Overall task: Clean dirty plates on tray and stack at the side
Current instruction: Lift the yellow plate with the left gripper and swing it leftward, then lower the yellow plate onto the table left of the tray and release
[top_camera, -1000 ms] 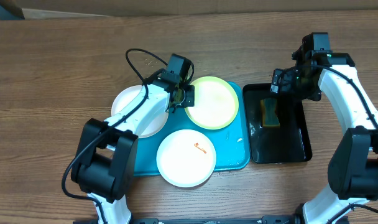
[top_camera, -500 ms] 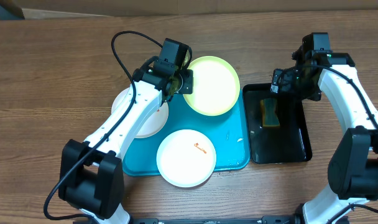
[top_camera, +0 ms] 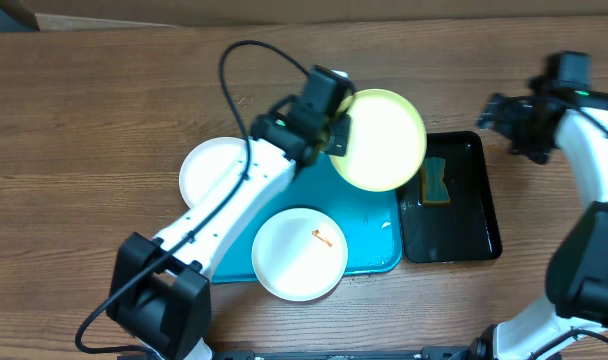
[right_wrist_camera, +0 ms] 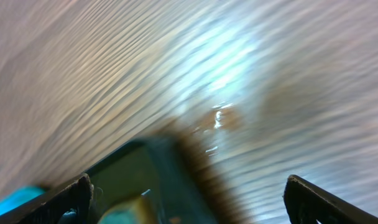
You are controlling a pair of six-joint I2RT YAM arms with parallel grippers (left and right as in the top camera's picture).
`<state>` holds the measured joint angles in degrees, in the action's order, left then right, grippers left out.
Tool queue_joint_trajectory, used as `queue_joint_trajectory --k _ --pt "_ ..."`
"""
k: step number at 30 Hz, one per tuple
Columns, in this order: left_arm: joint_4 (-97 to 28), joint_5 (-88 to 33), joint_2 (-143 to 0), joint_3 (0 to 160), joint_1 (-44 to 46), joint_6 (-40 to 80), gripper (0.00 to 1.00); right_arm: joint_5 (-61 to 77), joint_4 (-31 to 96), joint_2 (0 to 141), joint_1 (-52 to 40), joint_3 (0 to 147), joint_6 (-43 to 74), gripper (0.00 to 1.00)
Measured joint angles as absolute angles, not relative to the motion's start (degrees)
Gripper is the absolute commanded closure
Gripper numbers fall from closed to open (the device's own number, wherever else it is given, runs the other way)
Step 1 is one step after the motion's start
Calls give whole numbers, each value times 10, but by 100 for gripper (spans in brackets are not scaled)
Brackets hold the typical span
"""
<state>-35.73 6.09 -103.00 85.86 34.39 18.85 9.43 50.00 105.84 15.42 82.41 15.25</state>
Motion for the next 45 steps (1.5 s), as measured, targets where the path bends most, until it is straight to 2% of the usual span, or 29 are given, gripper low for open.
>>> queue_joint_trajectory --k 5,11,26,36,42,45 --pt "-319 125 -1030 859 415 178 96 115 498 1058 255 824 162 0" --pt "-281 224 -1030 859 490 133 96 121 498 1058 313 824 165 0" --pt "-132 463 -1037 860 659 -109 96 127 498 1058 332 824 165 0" --pt "-62 509 -1061 860 670 -180 96 126 498 1058 332 824 165 0" --pt "-23 517 -1061 860 670 -184 96 127 498 1058 332 824 165 0" --pt "-54 505 -1061 862 670 -158 96 127 498 1058 332 824 165 0"
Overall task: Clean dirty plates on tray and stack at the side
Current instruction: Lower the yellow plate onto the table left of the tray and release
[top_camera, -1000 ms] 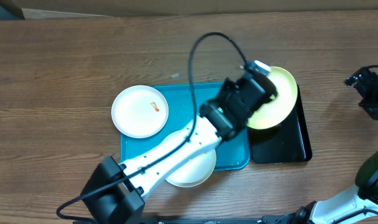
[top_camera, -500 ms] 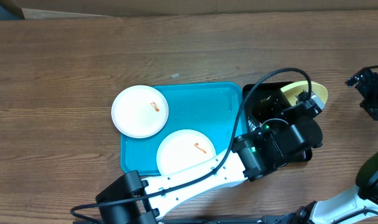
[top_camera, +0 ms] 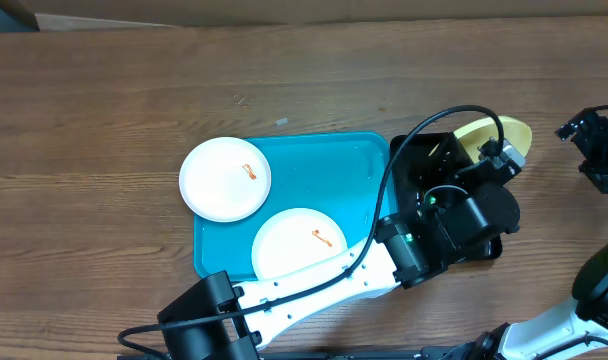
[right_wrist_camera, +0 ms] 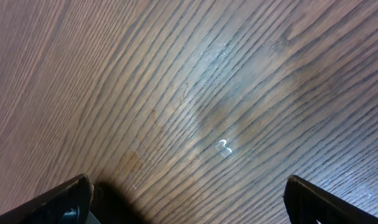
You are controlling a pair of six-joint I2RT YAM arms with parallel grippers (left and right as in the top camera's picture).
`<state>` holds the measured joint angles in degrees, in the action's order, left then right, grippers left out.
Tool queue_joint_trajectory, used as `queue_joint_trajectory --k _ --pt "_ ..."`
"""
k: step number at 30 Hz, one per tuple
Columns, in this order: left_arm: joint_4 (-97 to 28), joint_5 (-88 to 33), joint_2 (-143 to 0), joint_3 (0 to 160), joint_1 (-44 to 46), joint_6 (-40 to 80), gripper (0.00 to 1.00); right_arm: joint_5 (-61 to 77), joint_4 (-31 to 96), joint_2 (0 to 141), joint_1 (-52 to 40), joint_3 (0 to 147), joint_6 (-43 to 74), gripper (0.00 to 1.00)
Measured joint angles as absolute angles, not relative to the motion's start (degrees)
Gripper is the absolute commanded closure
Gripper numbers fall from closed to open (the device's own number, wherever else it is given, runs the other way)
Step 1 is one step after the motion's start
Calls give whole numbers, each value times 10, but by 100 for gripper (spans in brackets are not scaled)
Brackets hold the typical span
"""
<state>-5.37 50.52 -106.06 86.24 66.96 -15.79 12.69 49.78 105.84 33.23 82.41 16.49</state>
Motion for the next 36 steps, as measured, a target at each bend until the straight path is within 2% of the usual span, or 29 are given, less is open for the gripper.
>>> queue_joint_trajectory --k 7,12,18,22,29,36 --pt "-146 326 -1061 863 626 -8 96 127 498 1058 332 824 165 0" --pt "-182 166 -1053 863 528 95 96 127 498 1058 332 824 165 0" --pt "-264 -12 -990 864 310 185 96 127 498 1058 332 824 165 0" --pt "-343 -74 -948 868 131 217 96 127 498 1058 332 824 165 0" --pt "-442 -107 -944 871 -168 238 96 127 498 1058 332 824 165 0" --pt "-456 -78 -978 869 -360 241 96 127 498 1058 332 824 165 0"
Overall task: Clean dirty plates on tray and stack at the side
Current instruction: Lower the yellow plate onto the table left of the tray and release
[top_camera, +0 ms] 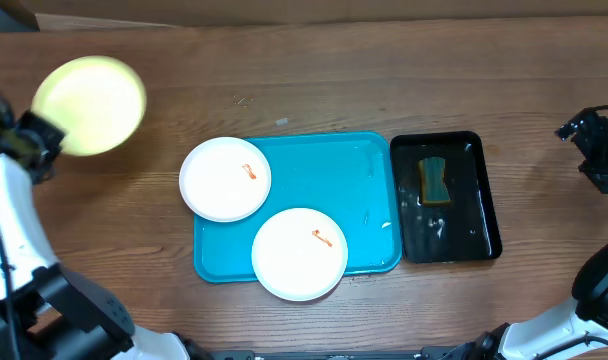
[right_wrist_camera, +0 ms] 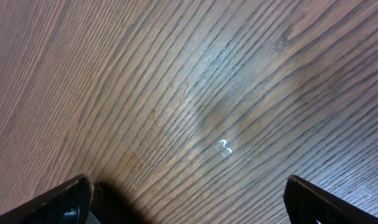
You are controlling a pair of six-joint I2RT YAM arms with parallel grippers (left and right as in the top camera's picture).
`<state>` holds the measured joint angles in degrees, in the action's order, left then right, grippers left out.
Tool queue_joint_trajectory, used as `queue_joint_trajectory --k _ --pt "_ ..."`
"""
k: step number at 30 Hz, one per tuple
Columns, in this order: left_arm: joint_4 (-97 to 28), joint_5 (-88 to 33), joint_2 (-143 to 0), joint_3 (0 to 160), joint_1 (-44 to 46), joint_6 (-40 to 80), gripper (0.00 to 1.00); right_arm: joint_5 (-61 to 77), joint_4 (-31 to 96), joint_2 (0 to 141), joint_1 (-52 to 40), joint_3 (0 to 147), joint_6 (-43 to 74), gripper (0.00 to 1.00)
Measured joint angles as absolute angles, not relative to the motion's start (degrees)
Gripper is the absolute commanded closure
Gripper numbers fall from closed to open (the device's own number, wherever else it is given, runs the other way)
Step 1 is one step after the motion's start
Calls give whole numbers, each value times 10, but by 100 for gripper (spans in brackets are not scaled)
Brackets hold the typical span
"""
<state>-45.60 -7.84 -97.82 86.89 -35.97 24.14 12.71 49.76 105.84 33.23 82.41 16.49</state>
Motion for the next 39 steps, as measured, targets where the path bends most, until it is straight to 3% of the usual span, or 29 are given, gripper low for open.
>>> queue_joint_trajectory --k 18,21,22,23,26,34,39 --pt "-501 -3 -1124 862 -390 243 95 127 498 1058 332 824 165 0" --pt "-508 -2 -1124 862 -390 238 76 127 497 1058 332 824 165 0" --pt "-511 -1 -1124 862 -390 239 62 127 498 1058 332 824 165 0" --pt "-513 -2 -1124 862 -390 238 55 127 498 1058 332 824 165 0" --pt "-521 -24 -1124 862 -390 220 41 127 498 1058 332 824 165 0" --pt "-598 -91 -1113 879 -385 194 49 127 498 1058 332 824 165 0" --pt "-650 -121 -1003 880 -350 193 49 127 498 1058 332 824 165 0"
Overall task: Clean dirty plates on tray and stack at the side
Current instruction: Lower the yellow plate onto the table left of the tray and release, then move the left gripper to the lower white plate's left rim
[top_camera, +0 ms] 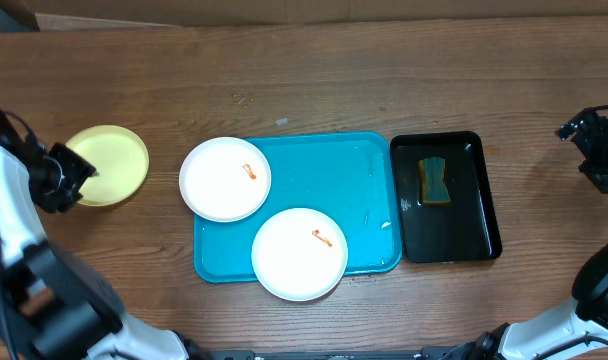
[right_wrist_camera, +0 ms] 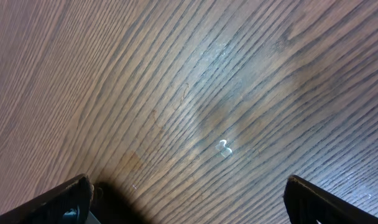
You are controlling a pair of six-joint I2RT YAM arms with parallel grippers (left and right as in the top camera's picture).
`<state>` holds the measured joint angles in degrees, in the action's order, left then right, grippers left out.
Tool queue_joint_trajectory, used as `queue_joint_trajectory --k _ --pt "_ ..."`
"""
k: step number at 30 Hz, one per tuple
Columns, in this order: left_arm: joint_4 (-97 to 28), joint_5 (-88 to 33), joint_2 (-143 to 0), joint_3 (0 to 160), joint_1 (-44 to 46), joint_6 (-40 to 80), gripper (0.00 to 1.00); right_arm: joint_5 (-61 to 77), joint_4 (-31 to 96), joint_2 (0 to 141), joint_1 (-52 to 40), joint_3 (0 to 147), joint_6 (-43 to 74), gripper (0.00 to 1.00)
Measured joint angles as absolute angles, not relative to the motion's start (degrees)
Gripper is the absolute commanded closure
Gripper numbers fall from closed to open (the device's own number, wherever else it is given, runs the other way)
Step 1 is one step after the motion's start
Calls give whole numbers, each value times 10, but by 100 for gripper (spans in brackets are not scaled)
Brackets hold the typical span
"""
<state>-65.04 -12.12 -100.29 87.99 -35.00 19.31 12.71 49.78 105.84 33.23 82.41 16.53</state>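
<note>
A yellow-green plate lies low at the table's left side, off the tray. My left gripper is at its left rim, fingers over the edge and shut on it. Two white plates, each with an orange smear, rest on the teal tray: one overhanging its left edge, one overhanging its front edge. My right gripper waits far right; in the wrist view it is open over bare wood.
A black tray with water and a green-and-yellow sponge sits right of the teal tray. Brown wooden tabletop surrounds everything.
The yellow-green plate, held up in the air at the far left, is now lower and slightly nearer, lying at the table's left side with my left gripper at its rim. The right arm is unchanged.
My left gripper held the yellow-green plate above the teal tray's back right while the right arm was drawing back. Then the plate was at the black tray's far corner. Then it hung at the table's far left, and now it lies there.
</note>
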Motion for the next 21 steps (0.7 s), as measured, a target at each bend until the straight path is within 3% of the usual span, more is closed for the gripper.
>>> queue_joint_trajectory --k 8,12,21 --pt "-752 -119 -800 903 -175 193 43 127 498 1058 332 824 165 0" --pt "-801 -104 -792 902 -62 193 39 127 498 1058 332 824 165 0" --pt "-802 -67 -800 794 111 228 46 127 498 1058 332 824 165 0"
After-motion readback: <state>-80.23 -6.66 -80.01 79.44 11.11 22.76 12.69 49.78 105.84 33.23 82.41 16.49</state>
